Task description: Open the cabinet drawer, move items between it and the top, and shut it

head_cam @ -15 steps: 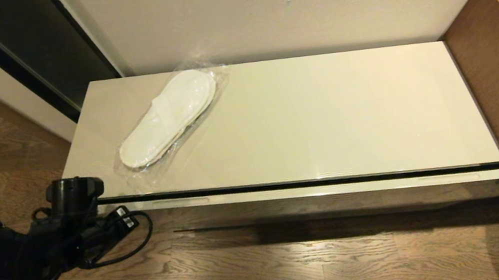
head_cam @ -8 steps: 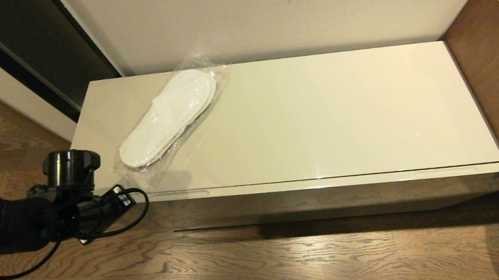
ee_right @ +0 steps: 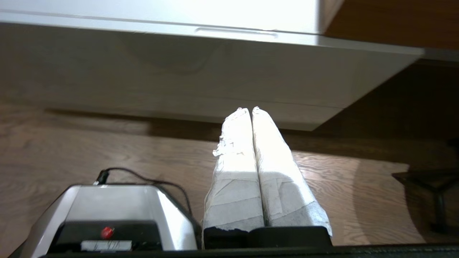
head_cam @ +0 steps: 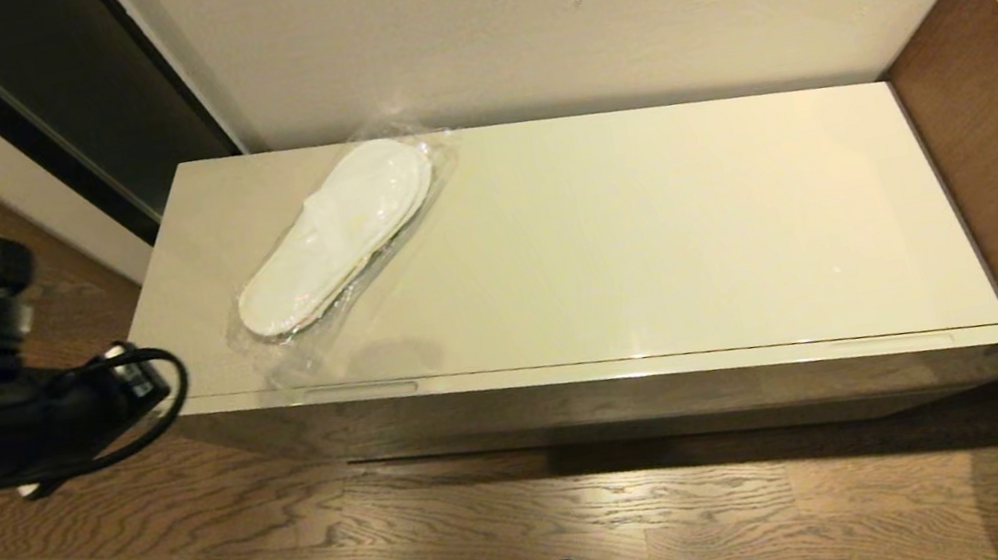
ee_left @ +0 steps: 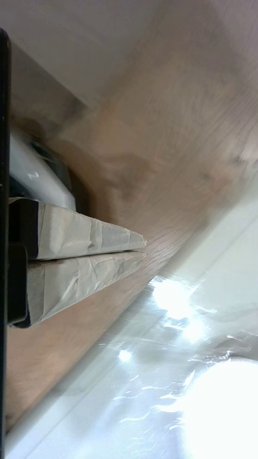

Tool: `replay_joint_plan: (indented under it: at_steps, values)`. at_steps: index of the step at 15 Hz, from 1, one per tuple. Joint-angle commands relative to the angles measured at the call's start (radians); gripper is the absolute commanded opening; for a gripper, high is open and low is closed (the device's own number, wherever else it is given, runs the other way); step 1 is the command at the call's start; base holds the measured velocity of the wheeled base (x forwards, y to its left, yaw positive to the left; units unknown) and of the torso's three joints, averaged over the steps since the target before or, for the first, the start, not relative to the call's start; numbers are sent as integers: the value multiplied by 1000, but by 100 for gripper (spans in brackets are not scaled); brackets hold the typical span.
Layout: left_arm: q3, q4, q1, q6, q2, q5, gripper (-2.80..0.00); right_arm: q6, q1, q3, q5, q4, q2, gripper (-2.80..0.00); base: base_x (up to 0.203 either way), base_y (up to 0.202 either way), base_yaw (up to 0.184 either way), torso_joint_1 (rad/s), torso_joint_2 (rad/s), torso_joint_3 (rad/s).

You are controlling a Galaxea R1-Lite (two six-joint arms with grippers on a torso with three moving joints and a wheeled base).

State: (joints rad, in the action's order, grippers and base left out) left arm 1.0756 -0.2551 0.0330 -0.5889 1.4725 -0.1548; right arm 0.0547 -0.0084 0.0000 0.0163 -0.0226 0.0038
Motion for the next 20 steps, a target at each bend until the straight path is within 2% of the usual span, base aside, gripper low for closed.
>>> replay_joint_plan:
  at_steps: [1, 3, 7, 10, 12, 14, 19, 20]
  values:
    - [-10, -165, 0, 4, -277, 17, -280, 1, 1, 0, 1, 0, 1, -280, 0, 0, 0, 0, 0, 0]
    - [-25, -365, 0, 52, -521, 45, -280, 1, 1, 0, 1, 0, 1, -280, 0, 0, 0, 0, 0, 0]
    - [-76, -760, 0, 219, -1007, 85, -280, 1, 1, 0, 1, 0, 1, -280, 0, 0, 0, 0, 0, 0]
    - [-192, -936, -15, 355, -1287, 100, -280, 1, 1, 0, 1, 0, 1, -280, 0, 0, 0, 0, 0, 0]
    - [-351, -976, -26, 392, -1428, 89, -280, 1, 1, 0, 1, 0, 1, -280, 0, 0, 0, 0, 0, 0]
    - [-485, -939, -33, 405, -1463, 70, -280, 1, 1, 0, 1, 0, 1, -280, 0, 0, 0, 0, 0, 0]
    - [-825, -269, -36, 416, -1471, 49, -280, 1, 1, 0, 1, 0, 1, -280, 0, 0, 0, 0, 0, 0]
    - [-861, -198, -36, 421, -1472, 53, -280, 1, 1, 0, 1, 0, 1, -280, 0, 0, 0, 0, 0, 0]
